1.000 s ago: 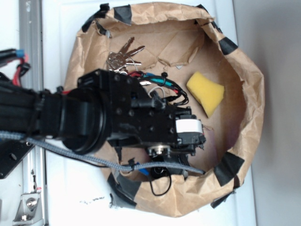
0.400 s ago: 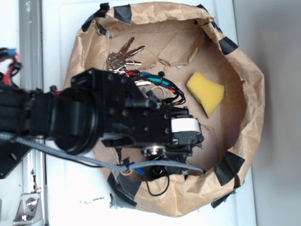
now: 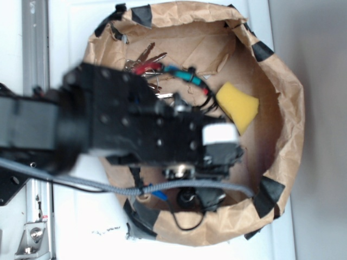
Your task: Grab the black box.
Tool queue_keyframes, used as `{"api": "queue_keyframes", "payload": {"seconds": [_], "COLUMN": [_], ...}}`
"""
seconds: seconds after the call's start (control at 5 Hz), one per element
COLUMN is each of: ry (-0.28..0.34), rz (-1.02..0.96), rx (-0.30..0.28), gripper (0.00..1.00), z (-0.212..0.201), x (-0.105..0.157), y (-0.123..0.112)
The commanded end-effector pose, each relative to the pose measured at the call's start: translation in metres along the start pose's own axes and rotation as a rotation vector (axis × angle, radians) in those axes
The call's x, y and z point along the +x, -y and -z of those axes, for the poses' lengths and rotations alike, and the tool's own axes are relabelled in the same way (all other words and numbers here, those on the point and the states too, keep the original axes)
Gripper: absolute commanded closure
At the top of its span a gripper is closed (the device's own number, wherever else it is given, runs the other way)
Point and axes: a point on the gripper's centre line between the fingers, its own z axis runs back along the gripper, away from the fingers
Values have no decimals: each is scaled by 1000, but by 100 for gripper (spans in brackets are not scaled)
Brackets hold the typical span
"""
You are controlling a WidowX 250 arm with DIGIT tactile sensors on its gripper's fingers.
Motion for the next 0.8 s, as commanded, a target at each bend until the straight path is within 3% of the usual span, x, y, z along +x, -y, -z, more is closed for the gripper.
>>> {"api": "queue_keyframes", "payload": {"seconds": [0.0, 0.6], "ry": [117, 106], "rz": [-156, -120], "rx": [55, 43], "gripper": [100, 100], "z": [-76, -58], "x": [27, 28], "y": [-16, -25]}}
